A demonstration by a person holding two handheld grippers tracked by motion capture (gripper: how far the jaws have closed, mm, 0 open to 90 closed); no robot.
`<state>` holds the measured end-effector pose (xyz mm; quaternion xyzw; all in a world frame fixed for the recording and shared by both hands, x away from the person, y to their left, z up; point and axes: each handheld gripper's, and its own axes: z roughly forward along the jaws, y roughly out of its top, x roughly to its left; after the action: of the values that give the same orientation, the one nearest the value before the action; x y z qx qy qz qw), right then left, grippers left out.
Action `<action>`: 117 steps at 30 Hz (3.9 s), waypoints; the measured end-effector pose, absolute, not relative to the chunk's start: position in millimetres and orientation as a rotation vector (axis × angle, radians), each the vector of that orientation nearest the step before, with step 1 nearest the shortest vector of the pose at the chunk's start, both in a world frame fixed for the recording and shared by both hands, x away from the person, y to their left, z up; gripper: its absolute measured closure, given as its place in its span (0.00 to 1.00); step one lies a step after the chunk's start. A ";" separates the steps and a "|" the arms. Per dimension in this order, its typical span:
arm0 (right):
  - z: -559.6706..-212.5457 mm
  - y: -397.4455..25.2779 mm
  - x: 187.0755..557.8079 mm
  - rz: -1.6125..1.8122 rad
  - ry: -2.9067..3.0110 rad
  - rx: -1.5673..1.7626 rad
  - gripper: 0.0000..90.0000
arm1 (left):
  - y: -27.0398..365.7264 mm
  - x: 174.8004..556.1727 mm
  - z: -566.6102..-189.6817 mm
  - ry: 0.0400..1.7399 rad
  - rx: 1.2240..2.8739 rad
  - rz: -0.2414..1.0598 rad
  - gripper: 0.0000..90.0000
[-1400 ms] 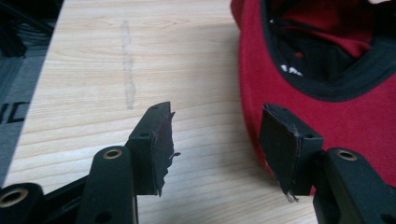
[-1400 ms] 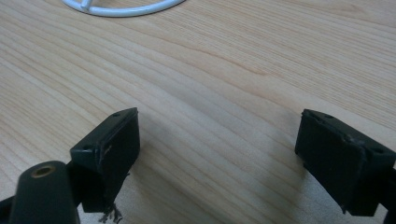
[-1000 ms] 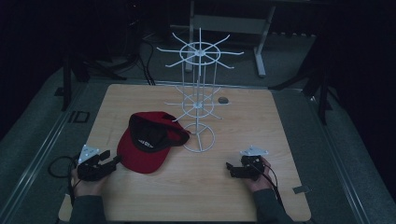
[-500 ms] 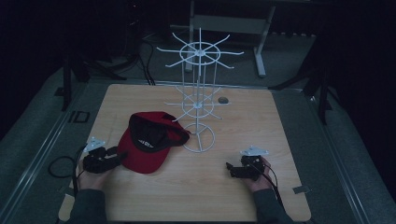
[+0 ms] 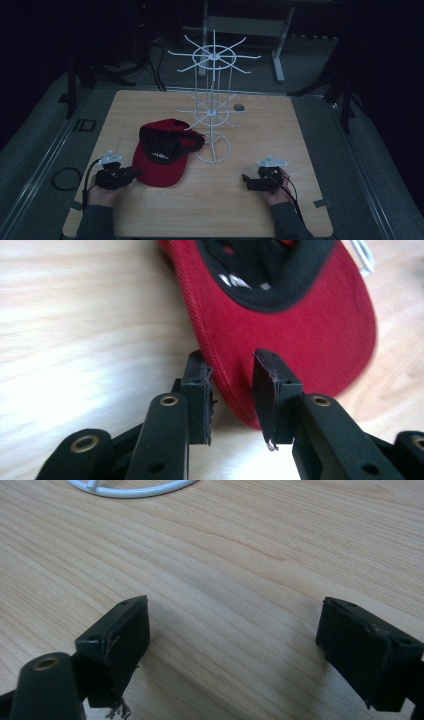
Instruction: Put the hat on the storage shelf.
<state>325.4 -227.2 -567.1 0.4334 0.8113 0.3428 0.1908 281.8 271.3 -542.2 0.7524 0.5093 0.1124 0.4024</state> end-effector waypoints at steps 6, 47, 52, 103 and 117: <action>-567.1 -227.1 325.4 0.963 2.279 1.218 0.15 | 257.9 283.2 -547.0 1.240 1.941 0.193 0.73; -567.1 -227.1 325.4 0.963 2.280 1.217 0.15 | 217.8 298.4 -554.5 1.179 1.901 -0.074 0.88; -567.2 -227.2 325.6 0.964 2.279 1.214 0.15 | 225.5 296.3 -550.2 1.192 1.840 -0.060 0.95; -567.1 -227.1 325.4 0.963 2.280 1.218 0.15 | 257.0 292.4 -510.8 1.276 1.690 0.241 0.95; -567.1 -227.1 325.5 0.963 2.279 1.217 0.15 | 261.0 292.6 -495.9 1.270 1.658 0.285 0.95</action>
<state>325.5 -227.1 -567.1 0.4332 0.8113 0.3430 0.1909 292.6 261.0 -495.9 0.6837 0.5237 0.1175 0.4944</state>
